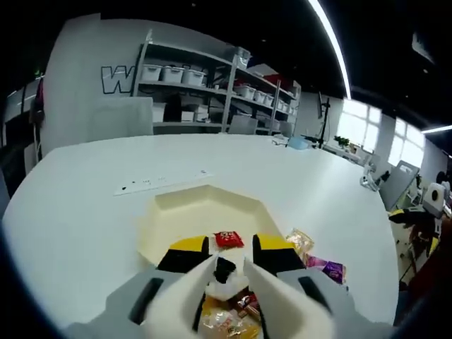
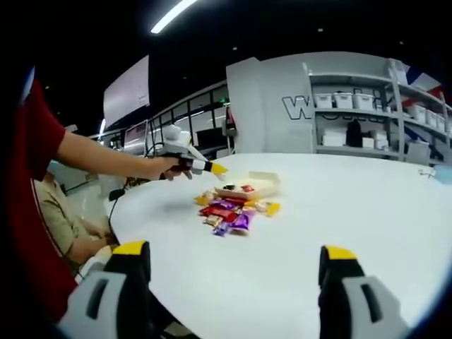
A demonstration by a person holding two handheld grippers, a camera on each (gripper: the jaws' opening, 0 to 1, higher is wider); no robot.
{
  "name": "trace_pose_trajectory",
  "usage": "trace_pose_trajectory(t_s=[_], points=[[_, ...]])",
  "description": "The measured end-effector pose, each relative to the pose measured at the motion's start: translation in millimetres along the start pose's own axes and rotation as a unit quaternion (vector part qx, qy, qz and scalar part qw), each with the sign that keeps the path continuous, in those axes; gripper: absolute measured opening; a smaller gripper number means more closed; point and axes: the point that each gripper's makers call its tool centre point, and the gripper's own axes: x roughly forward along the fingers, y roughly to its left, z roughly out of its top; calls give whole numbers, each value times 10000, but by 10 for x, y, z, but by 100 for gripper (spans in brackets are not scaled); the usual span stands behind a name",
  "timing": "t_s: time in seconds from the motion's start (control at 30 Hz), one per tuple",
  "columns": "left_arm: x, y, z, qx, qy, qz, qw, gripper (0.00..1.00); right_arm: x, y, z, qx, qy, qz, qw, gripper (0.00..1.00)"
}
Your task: Place the target food into the container with the food tongs after gripping and lifting it, then release it inside without dropping or visibly crushing the food.
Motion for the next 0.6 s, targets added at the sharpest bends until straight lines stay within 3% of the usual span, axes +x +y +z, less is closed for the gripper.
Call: trace_pose_trajectory(t_s=[0.37, 0.6], points=[[-150, 56, 49, 16, -51, 53, 10000, 24, 39, 47, 11, -16, 6, 78, 10000, 99], [-263, 20, -33, 36, 3, 45, 10000, 24, 42, 118, 3, -24, 16, 148, 9999, 99]])
